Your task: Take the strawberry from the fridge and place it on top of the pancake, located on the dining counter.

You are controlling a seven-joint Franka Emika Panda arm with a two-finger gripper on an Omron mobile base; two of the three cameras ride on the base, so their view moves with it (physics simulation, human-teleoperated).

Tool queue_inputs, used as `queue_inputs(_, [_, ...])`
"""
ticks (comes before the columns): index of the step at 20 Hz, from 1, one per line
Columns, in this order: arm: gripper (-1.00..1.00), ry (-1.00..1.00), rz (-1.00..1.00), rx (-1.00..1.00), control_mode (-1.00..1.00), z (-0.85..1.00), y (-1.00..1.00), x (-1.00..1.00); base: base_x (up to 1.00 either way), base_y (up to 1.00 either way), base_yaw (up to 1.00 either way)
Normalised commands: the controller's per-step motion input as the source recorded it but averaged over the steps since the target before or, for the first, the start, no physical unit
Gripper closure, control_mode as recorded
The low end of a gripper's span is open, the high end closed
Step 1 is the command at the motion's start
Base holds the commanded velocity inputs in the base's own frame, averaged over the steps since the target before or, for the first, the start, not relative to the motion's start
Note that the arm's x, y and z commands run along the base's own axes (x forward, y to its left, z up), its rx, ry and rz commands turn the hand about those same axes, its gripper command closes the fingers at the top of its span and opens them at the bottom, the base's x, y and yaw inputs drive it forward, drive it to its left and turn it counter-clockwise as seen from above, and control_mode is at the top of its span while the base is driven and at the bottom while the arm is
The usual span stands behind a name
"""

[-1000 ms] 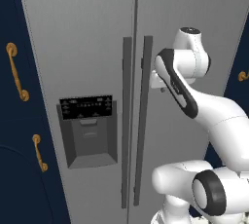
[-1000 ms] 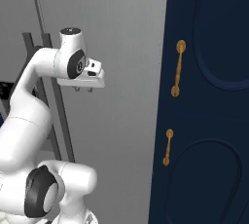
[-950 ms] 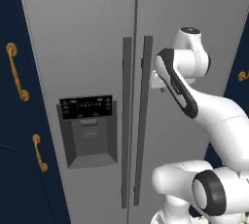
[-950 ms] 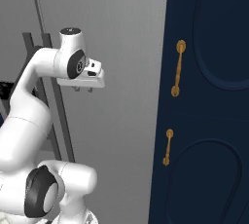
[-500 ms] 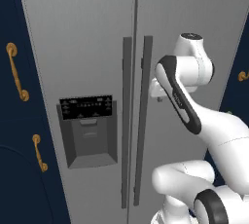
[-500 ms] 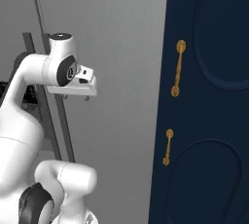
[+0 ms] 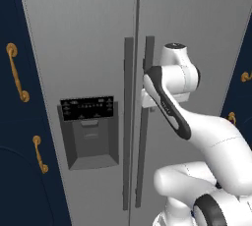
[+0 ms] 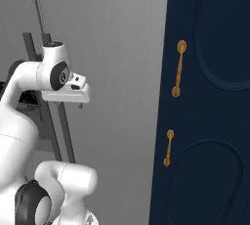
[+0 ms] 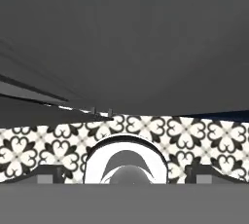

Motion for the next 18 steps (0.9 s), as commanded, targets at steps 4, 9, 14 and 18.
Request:
queue_inputs(4, [-1.00,0.01,-0.01,0.00,1.00,0.00,0.00,0.04,-0.43,0.00,0.00])
queue_inputs(9, [-1.00,0.00,0.00,0.00,1.00,0.00,0.00,0.00,-0.92,0.06,0.00])
queue_inputs(14, [-1.00,0.00,0.00,0.00,1.00,0.00,0.00,0.00,-0.32,0.56,-0.10])
queue_inputs(18, [-1.00,0.00,0.00,0.00,1.00,0.00,0.00,0.00,0.00,0.41,-0.12])
